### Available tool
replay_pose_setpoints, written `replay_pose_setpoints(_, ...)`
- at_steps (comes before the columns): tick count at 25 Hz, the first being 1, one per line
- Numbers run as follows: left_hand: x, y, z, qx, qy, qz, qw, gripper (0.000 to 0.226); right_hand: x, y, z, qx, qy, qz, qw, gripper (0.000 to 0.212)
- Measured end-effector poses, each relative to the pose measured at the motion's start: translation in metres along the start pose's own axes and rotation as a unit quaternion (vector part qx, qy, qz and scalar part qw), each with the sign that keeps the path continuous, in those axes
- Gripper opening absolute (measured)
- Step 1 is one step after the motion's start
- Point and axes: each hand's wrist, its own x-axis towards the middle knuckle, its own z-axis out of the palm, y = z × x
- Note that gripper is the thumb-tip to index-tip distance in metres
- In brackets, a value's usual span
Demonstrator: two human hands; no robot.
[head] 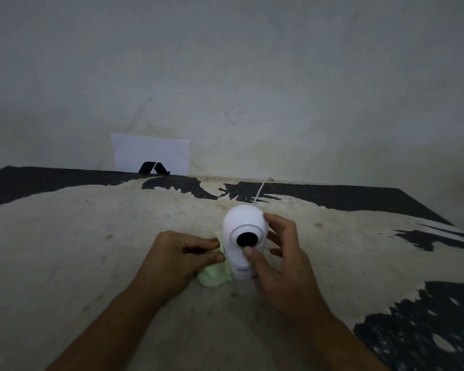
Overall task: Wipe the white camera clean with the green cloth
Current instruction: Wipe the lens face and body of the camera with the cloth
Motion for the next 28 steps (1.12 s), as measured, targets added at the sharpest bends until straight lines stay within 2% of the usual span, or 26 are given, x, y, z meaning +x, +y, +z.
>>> replay_pose_setpoints(4,0.004,0.013,0.003,-0.05,0.055,0.088,0.993,0.035,0.001,-0.001,0.001,-0.006,0.004,0.001,1.0,0.05)
replay_pose_setpoints(7,0.003,0.007,0.004,-0.082,0.03,0.022,0.996,0.036,0.001,0.002,0.0,-0.013,0.002,-0.007,1.0,0.052)
replay_pose_setpoints(10,0.0,0.001,0.001,-0.032,0.014,-0.005,0.999,0.029,0.002,0.005,-0.002,-0.017,-0.002,-0.01,1.0,0.053)
replay_pose_setpoints(17,0.003,0.013,0.006,-0.055,0.05,0.072,0.995,0.033,0.005,0.006,-0.009,0.014,-0.033,-0.002,0.999,0.055)
replay_pose_setpoints(22,0.011,0.028,0.017,0.014,-0.03,0.154,0.988,0.035,0.007,0.003,-0.009,0.026,-0.048,-0.003,0.998,0.05)
replay_pose_setpoints(26,0.014,0.025,0.02,0.035,-0.013,0.104,0.994,0.034,0.005,0.002,-0.007,0.032,-0.038,-0.005,0.999,0.049)
replay_pose_setpoints(28,0.012,0.027,0.019,0.068,-0.005,0.123,0.99,0.034,0.004,0.001,-0.005,0.03,-0.032,-0.004,0.999,0.049)
